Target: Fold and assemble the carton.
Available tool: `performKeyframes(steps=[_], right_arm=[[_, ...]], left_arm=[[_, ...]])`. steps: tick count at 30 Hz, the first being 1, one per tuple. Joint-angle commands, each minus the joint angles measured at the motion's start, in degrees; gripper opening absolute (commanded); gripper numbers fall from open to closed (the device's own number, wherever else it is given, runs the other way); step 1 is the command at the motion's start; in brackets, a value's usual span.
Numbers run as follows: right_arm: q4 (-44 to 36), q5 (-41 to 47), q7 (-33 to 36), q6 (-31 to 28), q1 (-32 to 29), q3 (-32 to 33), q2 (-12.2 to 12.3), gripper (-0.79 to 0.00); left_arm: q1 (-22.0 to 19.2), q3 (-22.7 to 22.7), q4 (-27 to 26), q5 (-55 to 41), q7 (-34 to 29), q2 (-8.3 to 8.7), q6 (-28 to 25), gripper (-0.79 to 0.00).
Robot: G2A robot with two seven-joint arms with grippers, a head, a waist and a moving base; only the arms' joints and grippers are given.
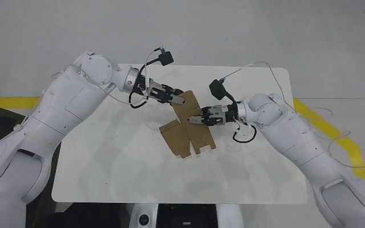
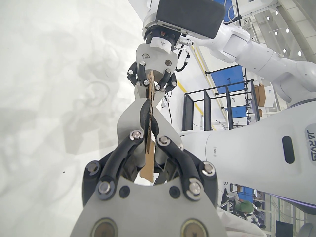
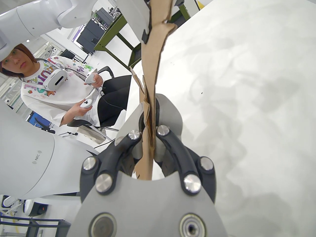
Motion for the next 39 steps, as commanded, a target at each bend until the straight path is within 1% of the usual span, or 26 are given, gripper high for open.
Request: performKeyframes(steps=[1,10,15,23,28,36,39], right_arm=[[0.2,0.4,-0.2,-0.2,0.3,-0.5,0.1,-0.785],[2.2,3.8,-1.4,-0.8,0.7,-0.1,0.0,-0.785],[3.0,4.3,-4.6,-0.6,0.5,1.6,-0.2,-0.785],[3.5,5.7,-12.6,0.9,-1.3,4.7,-0.7,-0.785],[3.2,7.7,-15.6,1.2,-2.7,5.9,-1.1,-0.785],[3.0,7.8,-17.5,2.5,-4.0,7.9,-1.4,-0.785],[2.7,8.3,-17.7,2.6,-4.4,8.6,-1.5,-0.785]], left_arm=[[-0.2,0.1,0.2,-0.5,0.5,0.21,-0.5,0.0],[-0.4,-1.2,-0.1,-1.2,3.8,1.77,-3.8,0.0],[1.2,-3.4,2.5,-1.3,5.8,2.86,-5.8,0.0],[5.4,-6.3,-0.3,0.1,7.2,4.09,-6.5,0.0],[8.0,-7.2,-1.5,0.6,7.9,4.22,-5.5,0.0],[10.8,-7.8,-3.9,0.7,8.2,3.7,-4.8,0.0],[11.8,-8.3,-3.8,0.8,8.6,3.56,-4.7,0.0]])
